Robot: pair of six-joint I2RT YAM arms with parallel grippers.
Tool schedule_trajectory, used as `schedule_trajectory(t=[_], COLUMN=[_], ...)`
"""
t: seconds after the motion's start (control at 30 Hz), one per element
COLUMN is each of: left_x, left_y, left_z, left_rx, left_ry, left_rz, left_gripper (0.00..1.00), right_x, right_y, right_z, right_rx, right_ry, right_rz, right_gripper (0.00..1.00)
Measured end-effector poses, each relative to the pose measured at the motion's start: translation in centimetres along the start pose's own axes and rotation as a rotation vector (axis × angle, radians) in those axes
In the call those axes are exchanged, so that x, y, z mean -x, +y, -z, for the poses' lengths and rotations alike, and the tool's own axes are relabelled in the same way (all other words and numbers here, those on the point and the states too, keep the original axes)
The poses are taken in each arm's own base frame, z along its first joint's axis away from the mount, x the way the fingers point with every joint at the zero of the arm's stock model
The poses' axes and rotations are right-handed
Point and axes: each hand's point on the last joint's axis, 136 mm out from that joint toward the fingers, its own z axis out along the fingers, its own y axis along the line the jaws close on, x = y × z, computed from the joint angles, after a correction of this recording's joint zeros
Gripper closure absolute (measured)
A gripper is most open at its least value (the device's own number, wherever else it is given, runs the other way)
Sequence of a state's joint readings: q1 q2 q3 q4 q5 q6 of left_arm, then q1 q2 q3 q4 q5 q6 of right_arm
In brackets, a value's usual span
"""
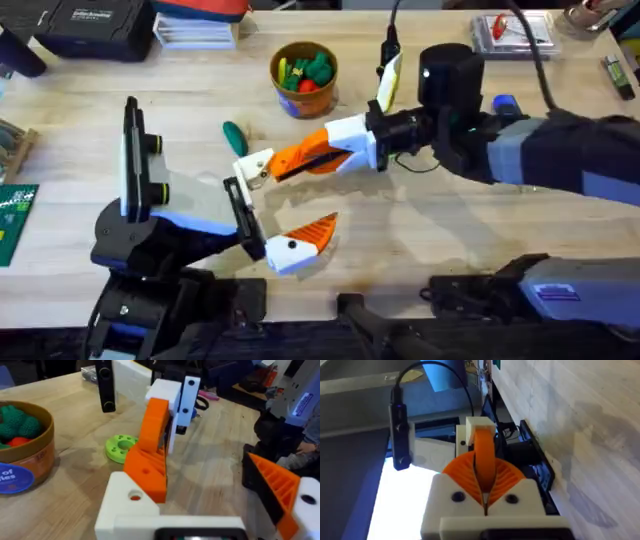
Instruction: Pick up the gripper from the table and insert it into the empty holder that is missing its gripper. Then pick up a screw, insert it into the mounting hole, and use the screwdriver to tighten it. Finally, clean up the table by picking up the vegetable and placing it into the bucket.
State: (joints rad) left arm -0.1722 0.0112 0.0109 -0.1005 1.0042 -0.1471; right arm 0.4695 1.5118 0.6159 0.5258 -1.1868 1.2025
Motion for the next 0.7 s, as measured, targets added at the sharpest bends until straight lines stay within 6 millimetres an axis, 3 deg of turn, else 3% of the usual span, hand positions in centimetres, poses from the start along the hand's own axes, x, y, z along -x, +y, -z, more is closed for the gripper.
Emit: schedule_trajectory(t=[0.5,0.7], left_x=[0.2,0.1], left_y=[1.0,0.7], left_z=[0.1,0.1], left_rx=[0.057,0.037], left_ry=[-0.012,-0.008], left_rz=[0.030,0.034], left_gripper=[0.015,0.015], right_x=[0.9,0.1], right_y=[-0.3,-0.1], right_z=[-2.2,-3.9], right_rx=[0.017,0.007], right_ry=[-0.008,0.002], right_rz=[-0.052,-0.051], right_gripper=[0.995,0.995])
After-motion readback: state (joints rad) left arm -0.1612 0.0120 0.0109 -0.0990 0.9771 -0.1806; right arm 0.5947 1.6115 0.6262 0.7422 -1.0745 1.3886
